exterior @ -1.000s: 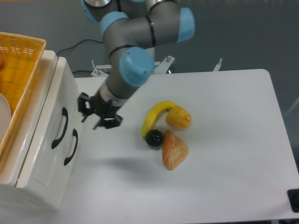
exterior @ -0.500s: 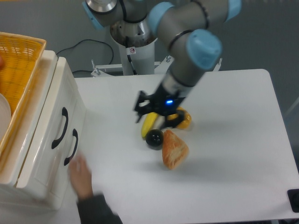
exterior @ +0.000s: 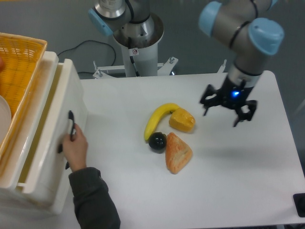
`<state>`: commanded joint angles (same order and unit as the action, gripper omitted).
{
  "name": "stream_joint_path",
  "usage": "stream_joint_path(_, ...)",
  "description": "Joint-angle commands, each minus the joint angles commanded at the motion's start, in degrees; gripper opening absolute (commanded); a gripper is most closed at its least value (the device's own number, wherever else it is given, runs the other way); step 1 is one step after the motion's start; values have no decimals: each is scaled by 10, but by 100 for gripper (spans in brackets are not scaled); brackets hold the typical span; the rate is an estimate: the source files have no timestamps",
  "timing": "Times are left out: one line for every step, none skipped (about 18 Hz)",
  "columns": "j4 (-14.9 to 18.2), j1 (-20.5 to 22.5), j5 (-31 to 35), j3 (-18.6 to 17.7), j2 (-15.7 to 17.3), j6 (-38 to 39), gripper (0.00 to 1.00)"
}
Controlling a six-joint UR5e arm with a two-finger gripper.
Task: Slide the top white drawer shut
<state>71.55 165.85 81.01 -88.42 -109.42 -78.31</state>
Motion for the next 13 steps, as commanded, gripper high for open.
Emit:
stream_joint_path(-8,0,26,2,-7,-2,100)
stream_joint_path(-20,0,50,2,-13,-1,100)
stream_joint_path(-32,0,65,3,-22,-2,100)
stream_joint_path(-43,1,70,4,-26,-2,100)
stream_joint_path(-50,3,72,4,-33,-3,100)
stream_joint_path(-55,6,72,9,-41,-8,100)
stream_joint_path(-58,6,73,15,-51,-18,100)
stream_joint_path(-57,6,76,24,-60,-28,100)
stream_joint_path(-56,6,80,29,-66,-38,100)
stream_joint_path(-56,5,85,31,-67,-46,100)
stream_joint_path(-57,3,87,29,-68,-54,100)
stream_joint_path(-57,2,92,30,-70,-62,100)
stream_joint_path(-57,0,104,29,-72,-64,100)
